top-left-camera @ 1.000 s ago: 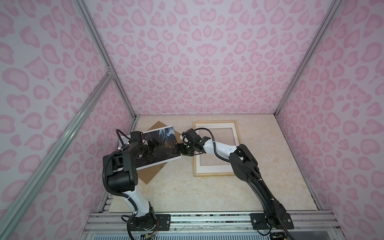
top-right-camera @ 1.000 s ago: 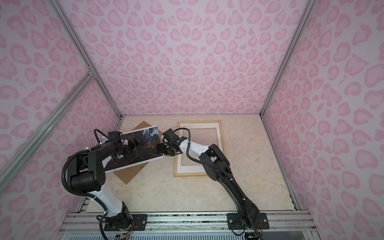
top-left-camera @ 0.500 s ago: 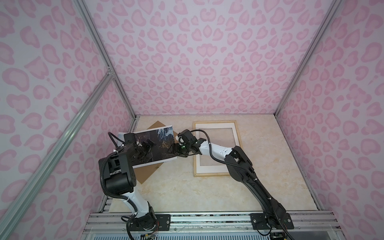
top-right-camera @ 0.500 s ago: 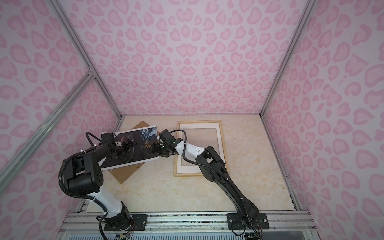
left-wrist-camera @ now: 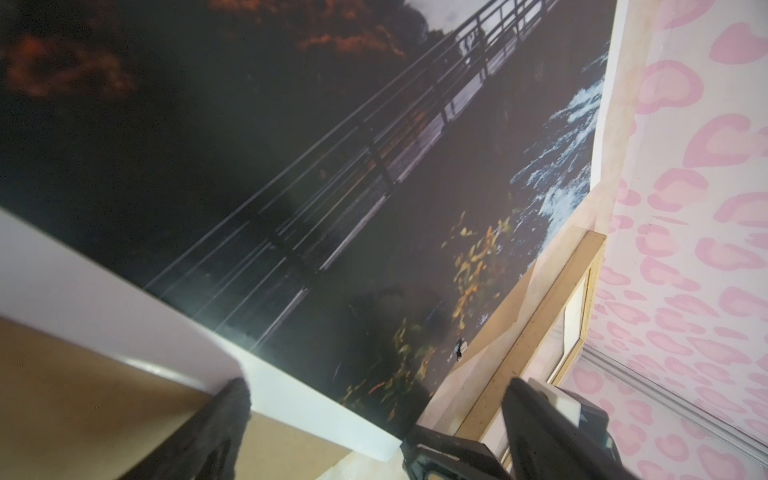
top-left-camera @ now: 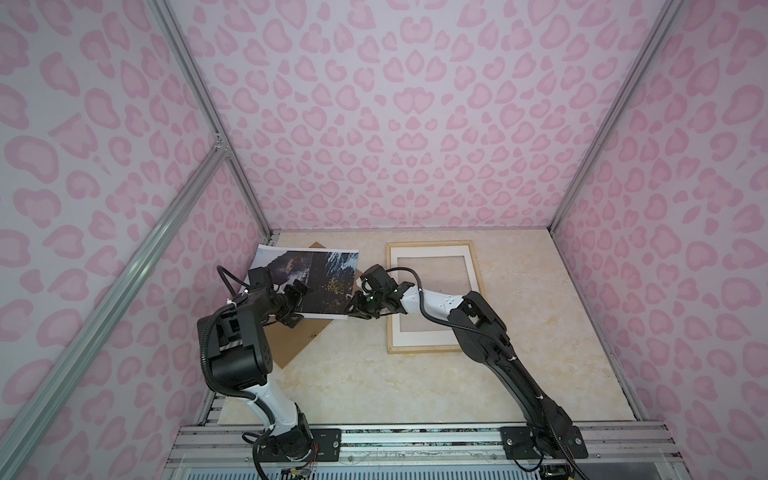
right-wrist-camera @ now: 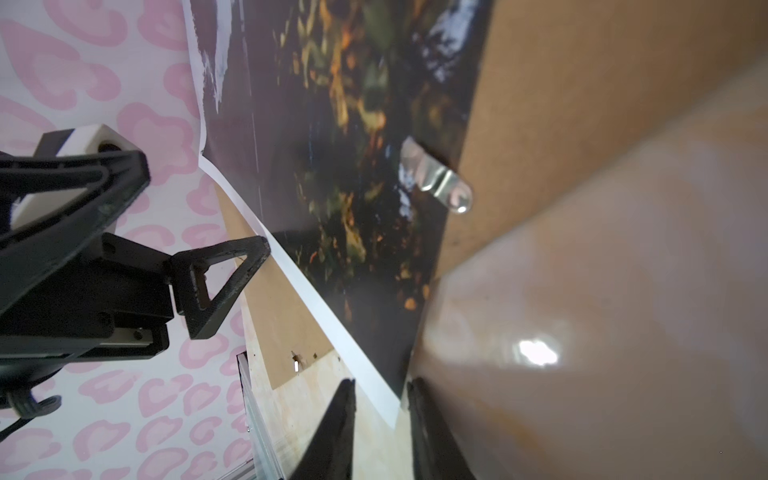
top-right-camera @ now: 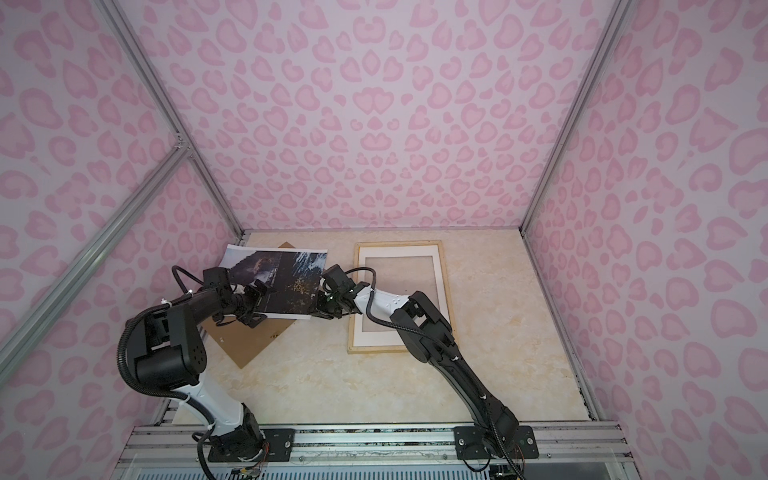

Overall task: Put the photo into the frame
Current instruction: 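Grasp the photo's edge with the right gripper while the left holds the photo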

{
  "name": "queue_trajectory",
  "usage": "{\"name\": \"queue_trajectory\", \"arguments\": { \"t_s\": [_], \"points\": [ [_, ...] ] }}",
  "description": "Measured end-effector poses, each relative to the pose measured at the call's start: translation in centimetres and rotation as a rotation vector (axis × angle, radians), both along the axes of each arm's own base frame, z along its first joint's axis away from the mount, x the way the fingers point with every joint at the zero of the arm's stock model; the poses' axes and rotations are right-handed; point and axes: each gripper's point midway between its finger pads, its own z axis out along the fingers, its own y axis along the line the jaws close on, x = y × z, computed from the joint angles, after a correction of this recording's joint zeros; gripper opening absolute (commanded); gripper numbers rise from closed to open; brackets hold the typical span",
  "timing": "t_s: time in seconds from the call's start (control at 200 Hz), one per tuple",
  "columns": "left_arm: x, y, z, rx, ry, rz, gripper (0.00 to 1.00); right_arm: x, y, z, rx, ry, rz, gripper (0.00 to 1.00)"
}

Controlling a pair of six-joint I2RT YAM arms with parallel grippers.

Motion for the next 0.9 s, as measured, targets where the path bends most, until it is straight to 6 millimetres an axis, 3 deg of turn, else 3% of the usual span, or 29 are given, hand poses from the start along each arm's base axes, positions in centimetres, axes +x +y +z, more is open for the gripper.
{"name": "queue_trajectory", "arguments": {
  "t_s": [0.375,0.61,0.75,0.9],
  "points": [
    [0.0,-0.3,-0.2,0.004,0.001,-0.007,0.97,0.8,0.3,-0.3,0.041,-0.008,-0.031,0.12],
    [-0.4,-2.5,0.1,0.010,-0.015,-0.059,0.97,0.8,0.4,-0.3,0.078,-0.013,-0.039,0.01],
    [-1.7,-4.0,2.5,0.008,-0.050,-0.096,0.97,0.7,-0.1,-0.1,0.089,-0.015,-0.050,0.00],
    [-3.7,-3.4,5.2,0.072,-0.108,-0.101,0.97,1.1,-0.8,0.4,0.101,-0.018,-0.063,0.00]
  ]
}}
